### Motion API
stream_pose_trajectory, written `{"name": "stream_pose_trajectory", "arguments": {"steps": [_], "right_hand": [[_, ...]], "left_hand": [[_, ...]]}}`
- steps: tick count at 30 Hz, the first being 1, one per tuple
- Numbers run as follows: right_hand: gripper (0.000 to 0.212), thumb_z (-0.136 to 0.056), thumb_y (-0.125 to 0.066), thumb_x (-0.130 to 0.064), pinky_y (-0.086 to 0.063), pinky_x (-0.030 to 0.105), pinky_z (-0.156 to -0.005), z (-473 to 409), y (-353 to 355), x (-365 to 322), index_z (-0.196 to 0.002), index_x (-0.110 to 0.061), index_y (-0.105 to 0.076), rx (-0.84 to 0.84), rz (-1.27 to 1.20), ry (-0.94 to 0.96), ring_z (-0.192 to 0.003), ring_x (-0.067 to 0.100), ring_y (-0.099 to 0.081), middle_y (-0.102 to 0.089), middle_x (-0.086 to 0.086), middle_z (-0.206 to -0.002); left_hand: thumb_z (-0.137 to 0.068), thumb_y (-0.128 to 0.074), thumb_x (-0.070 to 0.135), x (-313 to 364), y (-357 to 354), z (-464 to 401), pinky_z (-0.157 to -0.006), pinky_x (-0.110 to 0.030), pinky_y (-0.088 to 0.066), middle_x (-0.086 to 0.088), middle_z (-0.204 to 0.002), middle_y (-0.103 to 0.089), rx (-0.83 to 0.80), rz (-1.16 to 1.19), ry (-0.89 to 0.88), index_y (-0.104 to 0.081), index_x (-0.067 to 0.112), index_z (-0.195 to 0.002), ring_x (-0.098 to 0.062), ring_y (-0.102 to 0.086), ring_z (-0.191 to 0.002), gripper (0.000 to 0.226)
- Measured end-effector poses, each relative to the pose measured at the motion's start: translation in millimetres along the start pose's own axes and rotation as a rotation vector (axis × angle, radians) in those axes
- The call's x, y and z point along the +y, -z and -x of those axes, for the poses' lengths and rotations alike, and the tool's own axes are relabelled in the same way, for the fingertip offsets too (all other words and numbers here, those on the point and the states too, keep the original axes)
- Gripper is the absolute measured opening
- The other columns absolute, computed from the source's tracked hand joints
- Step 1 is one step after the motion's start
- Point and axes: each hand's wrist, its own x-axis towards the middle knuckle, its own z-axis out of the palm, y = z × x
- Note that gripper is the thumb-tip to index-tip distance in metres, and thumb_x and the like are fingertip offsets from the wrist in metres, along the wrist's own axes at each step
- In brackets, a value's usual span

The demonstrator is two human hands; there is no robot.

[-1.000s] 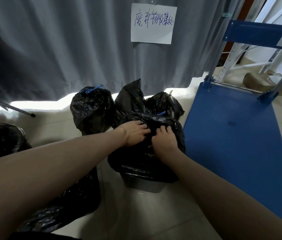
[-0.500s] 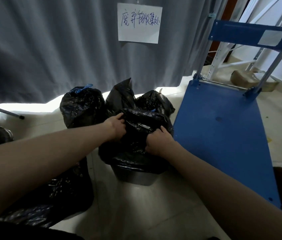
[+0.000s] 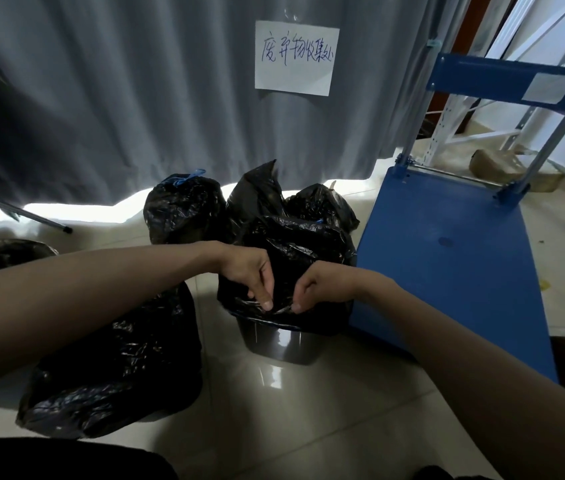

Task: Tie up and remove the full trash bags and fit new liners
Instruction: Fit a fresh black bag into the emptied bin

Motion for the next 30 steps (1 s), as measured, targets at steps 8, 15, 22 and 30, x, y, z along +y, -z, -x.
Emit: {"name": "stream_pose_trajectory", "arguments": {"steps": [8, 15, 22, 30], "right_hand": [[0.021, -0.09, -0.064, -0.018, -0.052, 0.038, -0.095, -13, -14, -1, -0.104, -0.006, -0.073, 0.036, 0.373, -0.135, -0.105, 0.025, -0.063, -0.071, 0.01, -0.11], [0.024, -0.093, -0.058, -0.034, -0.044, 0.045, -0.103, -14, -12, 2, -0.111, -0.02, -0.068, 0.141, 0.505, -0.172, -0.111, 0.028, -0.057, -0.063, 0.007, -0.118], [0.049, -0.098, -0.047, -0.029, 0.01, 0.054, -0.119, -9, -16, 13, -0.144, -0.015, -0.042, -0.049, 0.86, -0.308, -0.139, 0.025, -0.037, -0.048, 0.007, -0.144], [0.047, -0.098, -0.041, -0.056, -0.027, 0.045, -0.115, -17, -25, -7, -0.121, -0.023, -0.066, 0.108, 0.365, -0.155, -0.123, 0.028, -0.052, -0.062, 0.008, -0.125]], "left_hand": [[-0.077, -0.074, 0.012, -3, -14, -13, -0.078, -0.021, -0.051, 0.003, -0.084, -0.074, 0.107, -0.276, 0.091, -0.078, 0.02, -0.088, -0.006, -0.064, -0.076, 0.015], [-0.09, -0.063, 0.032, 7, -12, -1, -0.073, -0.019, -0.045, 0.013, -0.078, -0.065, 0.164, -0.413, 0.043, -0.073, 0.023, -0.093, -0.005, -0.059, -0.075, 0.014], [-0.094, -0.04, 0.06, -4, -12, 7, -0.106, -0.042, -0.04, -0.014, -0.111, -0.068, 0.006, -1.019, 0.213, -0.065, 0.005, -0.111, -0.032, -0.061, -0.109, 0.063], [-0.094, -0.044, 0.055, 13, -13, -2, -0.098, -0.039, -0.046, -0.01, -0.119, -0.065, 0.004, -1.011, 0.227, -0.062, 0.012, -0.12, -0.031, -0.061, -0.11, 0.054]]}}
